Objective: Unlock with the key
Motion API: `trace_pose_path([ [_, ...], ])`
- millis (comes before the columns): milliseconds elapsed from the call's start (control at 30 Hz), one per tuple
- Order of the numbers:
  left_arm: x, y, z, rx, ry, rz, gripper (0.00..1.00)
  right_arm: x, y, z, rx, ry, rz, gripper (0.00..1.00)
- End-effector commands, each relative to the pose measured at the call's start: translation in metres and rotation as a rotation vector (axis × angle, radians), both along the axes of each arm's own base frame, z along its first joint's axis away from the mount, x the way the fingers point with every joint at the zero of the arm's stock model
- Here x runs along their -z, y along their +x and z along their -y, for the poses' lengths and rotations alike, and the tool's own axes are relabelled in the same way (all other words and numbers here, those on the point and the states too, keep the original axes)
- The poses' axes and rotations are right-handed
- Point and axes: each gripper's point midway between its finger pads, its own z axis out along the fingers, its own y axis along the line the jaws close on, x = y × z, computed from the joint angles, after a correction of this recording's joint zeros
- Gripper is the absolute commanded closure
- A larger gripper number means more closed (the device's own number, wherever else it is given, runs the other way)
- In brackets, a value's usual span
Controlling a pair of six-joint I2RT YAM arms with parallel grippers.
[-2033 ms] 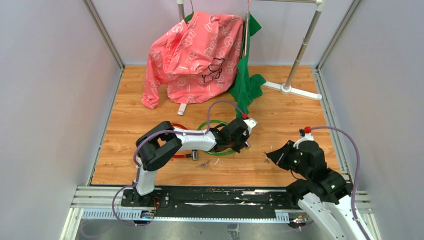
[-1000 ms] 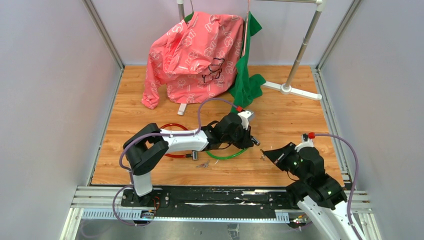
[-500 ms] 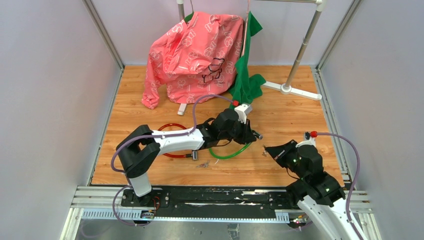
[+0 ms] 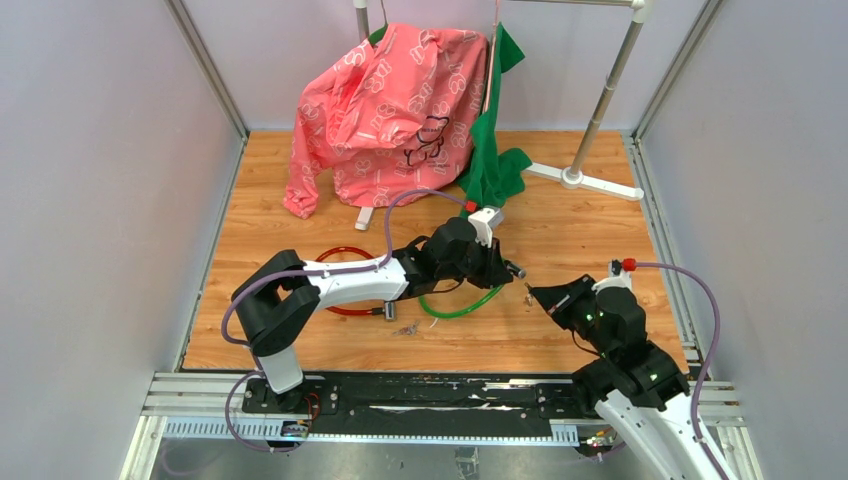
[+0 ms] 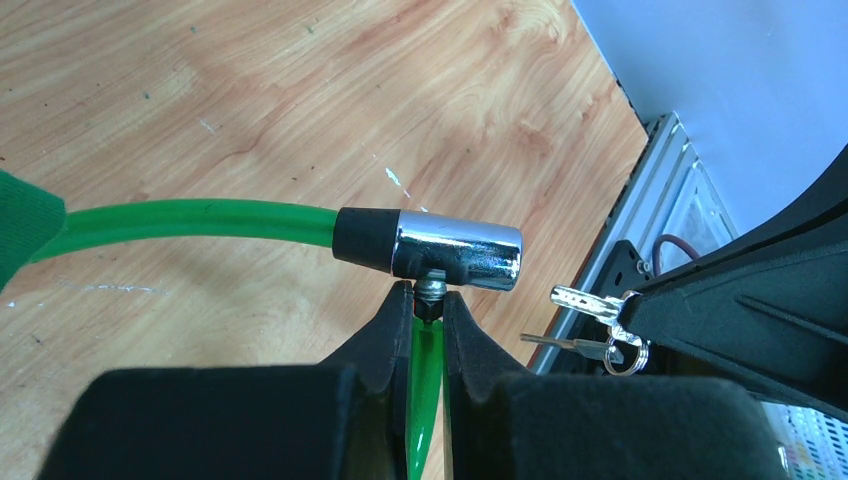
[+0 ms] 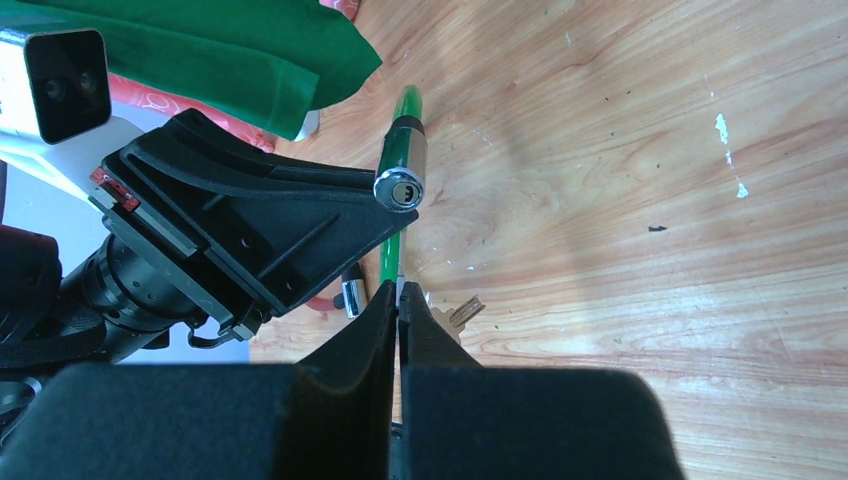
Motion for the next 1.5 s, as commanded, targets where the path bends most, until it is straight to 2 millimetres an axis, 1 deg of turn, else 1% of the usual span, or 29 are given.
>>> trace_pose_path([
  [0,-0.024,0.002,0.003,0.001,-0.071,0.033,1.00,-0.016,0.008,0.005,0.039,0.010,0.050,1.00],
  [433,-0.024,0.000,0.003,0.009,-0.076,0.033,1.00,-0.016,0.017,0.004,0.056,0.005,0.053,1.00],
  [567,-0.025,-0.001,0.002,0.010,-0.081,0.032,1.00,-0.013,0.019,0.003,0.058,0.005,0.042,1.00],
  [833,-0.027,-0.001,0.003,0.012,-0.089,0.032,1.00,-0.008,0.019,0.004,0.065,0.000,0.028,1.00],
  [1033,-0.028,-0.001,0.004,0.011,-0.091,0.032,1.00,0.001,0.015,0.007,0.075,-0.014,-0.009,1.00],
  [1467,-0.028,-0.001,0.005,0.016,-0.094,0.032,1.00,0.008,0.017,0.007,0.080,-0.025,-0.027,1.00],
])
